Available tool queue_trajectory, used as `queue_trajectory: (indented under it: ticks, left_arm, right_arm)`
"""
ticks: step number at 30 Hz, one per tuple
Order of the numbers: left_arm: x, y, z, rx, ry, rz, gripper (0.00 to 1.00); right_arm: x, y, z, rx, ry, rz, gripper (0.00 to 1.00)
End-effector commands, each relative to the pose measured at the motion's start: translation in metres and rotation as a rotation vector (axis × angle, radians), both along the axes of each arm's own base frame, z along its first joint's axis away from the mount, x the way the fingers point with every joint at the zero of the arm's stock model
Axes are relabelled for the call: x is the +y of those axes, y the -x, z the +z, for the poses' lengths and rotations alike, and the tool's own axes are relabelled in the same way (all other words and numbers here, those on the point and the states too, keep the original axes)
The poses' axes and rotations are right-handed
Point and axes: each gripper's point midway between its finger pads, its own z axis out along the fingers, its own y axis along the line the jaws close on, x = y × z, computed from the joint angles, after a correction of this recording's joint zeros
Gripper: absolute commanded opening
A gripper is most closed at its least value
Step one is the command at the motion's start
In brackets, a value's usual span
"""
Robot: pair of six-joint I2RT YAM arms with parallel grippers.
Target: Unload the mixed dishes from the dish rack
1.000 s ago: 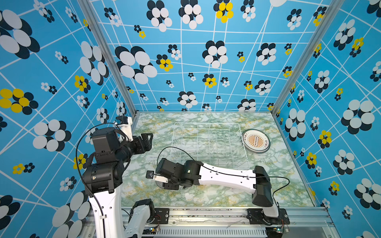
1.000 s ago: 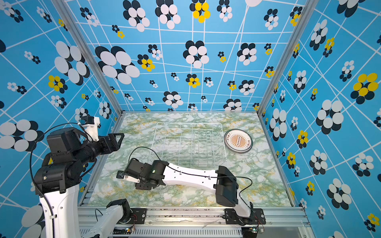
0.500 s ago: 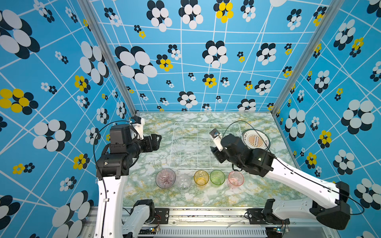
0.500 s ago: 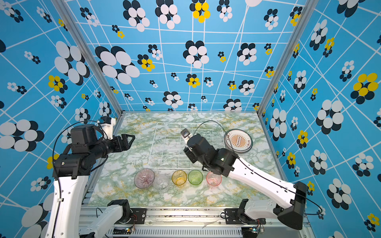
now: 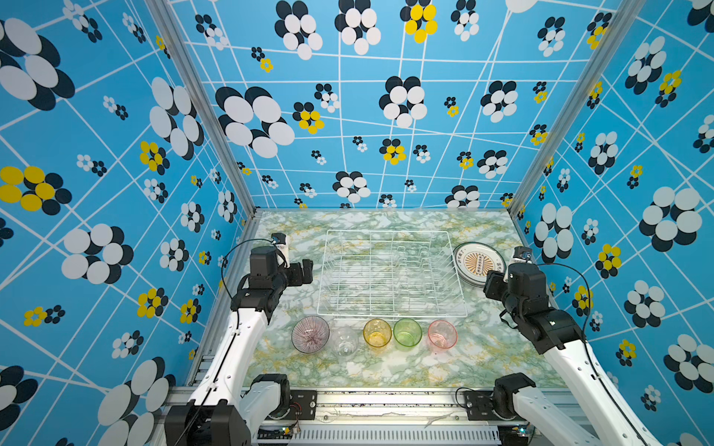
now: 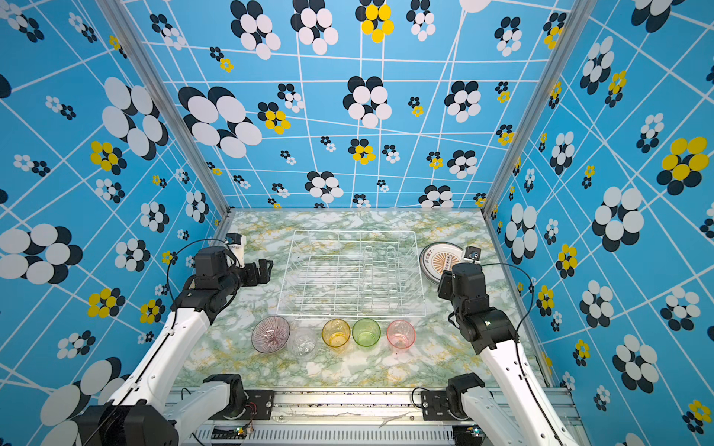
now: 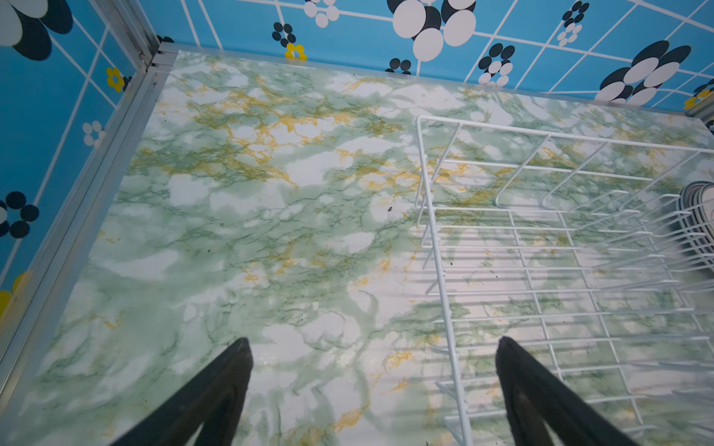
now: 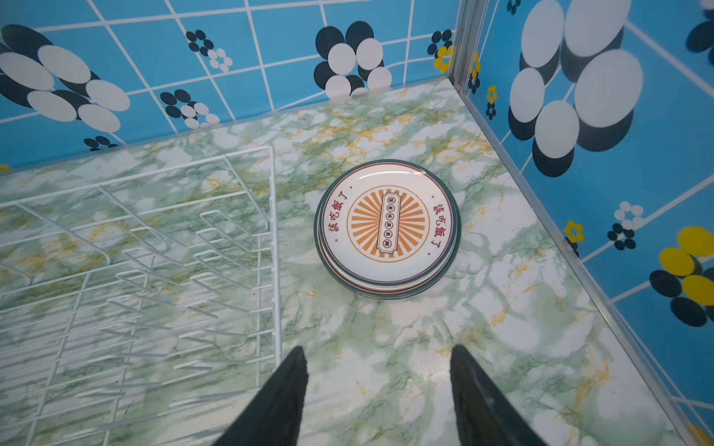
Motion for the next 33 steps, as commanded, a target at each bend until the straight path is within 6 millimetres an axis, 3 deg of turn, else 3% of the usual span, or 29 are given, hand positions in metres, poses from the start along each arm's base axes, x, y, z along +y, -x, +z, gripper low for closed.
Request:
queue_trajectory:
  ticks: [1, 6, 10, 15, 18, 19, 26, 29, 33]
  left_arm:
    - [0.019, -0.021, 0.009, -0.180, -0.018, 0.017, 0.99]
    - [0.029, -0.023, -0.015, -0.314, -0.023, 0.017, 0.99]
    - [0.025, -0.036, -0.057, -0.260, 0.035, 0.007, 0.99]
    - [0.015, -0.043, -0.081, -0.292, 0.002, -0.030, 0.99]
    - [-0.004, -0.041, -0.095, -0.291, -0.079, -0.091, 0.99]
    - [-0.015, -0.045, -0.094, -0.319, -0.102, -0.128, 0.99]
    - [-0.015, -0.041, -0.097, -0.295, -0.117, -0.120, 0.99]
    - [-0.015, -0.041, -0.096, -0.296, -0.118, -0.121, 0.99]
    - [-0.012, -0.045, -0.098, -0.275, -0.115, -0.107, 0.99]
  right_arm:
    - [0.005, -0.011, -0.004, -0.039, -0.051, -0.001, 0.62]
    - [0.001, -0.023, -0.014, -0.027, -0.038, -0.015, 0.62]
    - [-0.004, -0.031, -0.027, -0.015, -0.032, -0.039, 0.62]
    - [-0.018, -0.037, -0.027, -0.074, -0.011, -0.092, 0.62]
    - [-0.031, -0.037, -0.027, -0.141, 0.036, -0.144, 0.65]
    - [-0.035, -0.036, -0.029, -0.169, 0.049, -0.163, 0.65]
    - [-0.050, -0.042, -0.056, -0.326, 0.092, -0.213, 0.70]
    - [-0.062, -0.050, -0.071, -0.327, 0.095, -0.251, 0.72]
    - [-0.062, -0.065, -0.086, -0.279, 0.115, -0.234, 0.74]
